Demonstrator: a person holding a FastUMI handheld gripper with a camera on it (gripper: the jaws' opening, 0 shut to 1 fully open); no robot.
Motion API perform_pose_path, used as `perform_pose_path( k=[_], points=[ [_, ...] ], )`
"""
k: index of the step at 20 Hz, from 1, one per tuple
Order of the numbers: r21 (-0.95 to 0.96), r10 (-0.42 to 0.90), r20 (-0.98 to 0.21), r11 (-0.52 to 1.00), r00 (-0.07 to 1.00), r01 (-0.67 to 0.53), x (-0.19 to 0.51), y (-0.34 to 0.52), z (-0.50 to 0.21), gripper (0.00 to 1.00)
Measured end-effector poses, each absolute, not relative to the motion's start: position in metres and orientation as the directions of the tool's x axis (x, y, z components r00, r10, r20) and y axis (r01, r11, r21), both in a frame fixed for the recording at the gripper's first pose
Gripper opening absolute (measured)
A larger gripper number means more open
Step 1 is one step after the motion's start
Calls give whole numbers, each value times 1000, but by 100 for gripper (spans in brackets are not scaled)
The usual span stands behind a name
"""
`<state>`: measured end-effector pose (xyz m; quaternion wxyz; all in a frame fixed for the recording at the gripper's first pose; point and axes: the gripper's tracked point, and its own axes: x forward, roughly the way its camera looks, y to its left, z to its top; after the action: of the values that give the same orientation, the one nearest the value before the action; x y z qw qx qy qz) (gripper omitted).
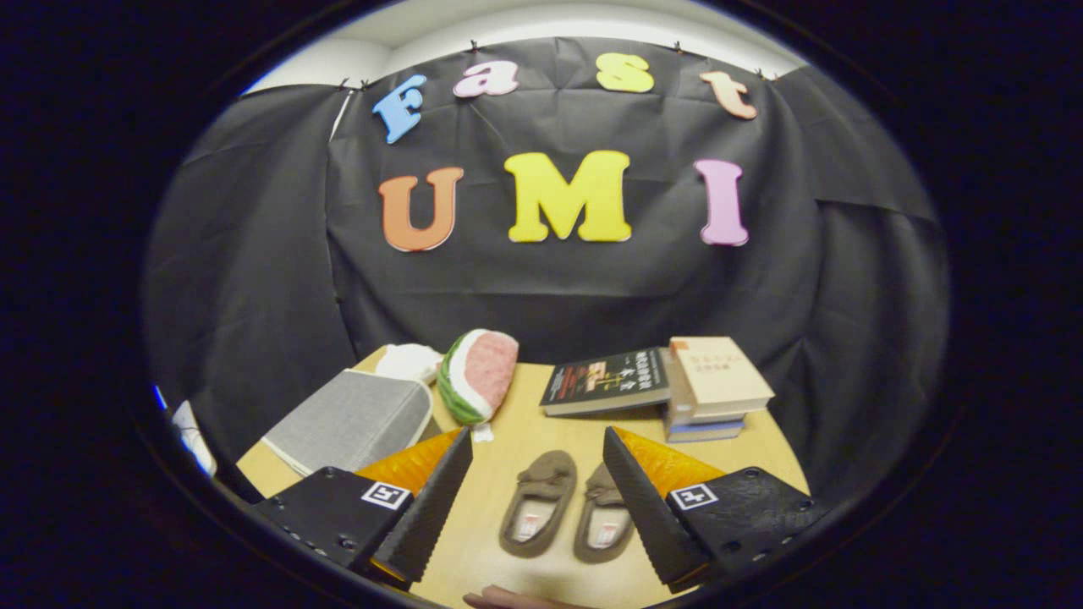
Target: Open the storage box then place both shoes into the box .Put the left shoe in first, then the right shoe, with the right side of both shoes facing outward in a uniform manner.
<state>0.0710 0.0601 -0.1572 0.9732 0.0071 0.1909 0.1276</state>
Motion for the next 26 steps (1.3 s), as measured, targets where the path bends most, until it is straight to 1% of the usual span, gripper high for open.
perform_pose_path(
  k=[4,6,8,10,14,16,18,22,24,26],
  points=[
    [186,384,-486,923,785,-336,85,118,-190,95],
    [253,451,-538,892,712,-374,92,148,-210,95],
    [330,501,-585,866,638,-377,98,173,-228,96],
    [409,552,-603,834,575,-371,106,193,-243,96],
    [540,645,-595,763,479,-357,118,230,-256,96],
    [582,663,-603,746,443,-324,124,240,-267,96],
    [645,703,-587,706,401,-293,124,247,-277,96],
    [797,796,-523,584,306,-155,123,254,-284,96],
    [834,816,-500,544,289,-92,123,257,-291,96],
    [846,825,-491,529,280,-74,119,259,-292,95]
  ],
)
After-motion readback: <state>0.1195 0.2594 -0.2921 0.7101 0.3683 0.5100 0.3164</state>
